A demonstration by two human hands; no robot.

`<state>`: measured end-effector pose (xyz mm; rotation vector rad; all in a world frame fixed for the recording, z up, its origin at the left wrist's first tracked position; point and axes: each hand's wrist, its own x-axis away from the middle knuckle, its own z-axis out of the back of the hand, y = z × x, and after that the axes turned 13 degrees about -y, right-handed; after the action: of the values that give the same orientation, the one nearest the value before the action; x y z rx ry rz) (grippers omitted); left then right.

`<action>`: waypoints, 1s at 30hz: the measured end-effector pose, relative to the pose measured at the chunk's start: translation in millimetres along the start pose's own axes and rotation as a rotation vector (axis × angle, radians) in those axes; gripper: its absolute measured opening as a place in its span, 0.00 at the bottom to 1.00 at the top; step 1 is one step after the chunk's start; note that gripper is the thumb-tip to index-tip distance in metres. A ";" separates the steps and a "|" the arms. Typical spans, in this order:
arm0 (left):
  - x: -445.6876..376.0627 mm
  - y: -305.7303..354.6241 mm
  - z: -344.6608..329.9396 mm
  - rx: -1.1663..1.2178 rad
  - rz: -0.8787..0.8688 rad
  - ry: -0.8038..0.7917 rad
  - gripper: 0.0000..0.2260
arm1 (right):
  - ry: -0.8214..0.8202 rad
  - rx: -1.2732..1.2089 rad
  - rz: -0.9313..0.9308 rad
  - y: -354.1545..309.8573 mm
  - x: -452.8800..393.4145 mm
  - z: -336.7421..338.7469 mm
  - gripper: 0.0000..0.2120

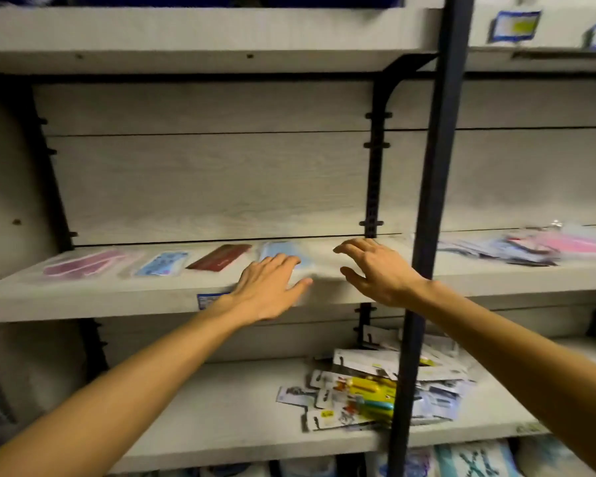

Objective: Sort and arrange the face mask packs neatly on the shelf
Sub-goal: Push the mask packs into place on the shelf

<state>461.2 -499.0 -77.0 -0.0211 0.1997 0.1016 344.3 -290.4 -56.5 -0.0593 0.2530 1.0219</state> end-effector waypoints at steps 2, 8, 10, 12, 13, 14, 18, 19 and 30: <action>-1.1 46.7 -4.5 -0.006 -0.100 0.025 0.25 | 0.038 0.044 -0.008 22.9 43.6 4.4 0.17; -30.3 173.7 -17.8 0.058 -0.365 0.112 0.23 | 0.022 0.124 -0.244 114.0 151.2 12.9 0.18; -53.3 213.9 -20.8 0.025 -0.445 0.113 0.22 | 0.025 0.175 -0.312 147.8 179.2 16.0 0.24; -82.2 252.1 -21.2 0.024 -0.478 0.131 0.21 | 0.023 0.212 -0.403 185.3 205.0 17.4 0.28; -97.7 270.2 -20.7 0.022 -0.483 0.139 0.20 | 0.009 0.220 -0.458 205.5 217.0 17.3 0.29; -114.3 287.2 -20.2 0.012 -0.487 0.149 0.20 | -0.006 0.227 -0.508 226.2 228.3 16.2 0.30; -182.8 344.4 -23.9 -0.026 -0.453 0.157 0.18 | -0.068 0.228 -0.634 310.2 264.5 10.2 0.33; -200.1 355.8 -25.7 -0.016 -0.431 0.147 0.18 | -0.082 0.208 -0.652 331.0 270.4 9.8 0.33; -347.7 458.3 -35.3 -0.053 -0.316 -0.013 0.22 | -0.156 0.074 -0.725 518.2 285.5 24.4 0.30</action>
<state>68.2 -78.6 -47.3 -0.1038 0.1781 -0.2079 49.9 223.2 -64.7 -0.0019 0.1090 0.2934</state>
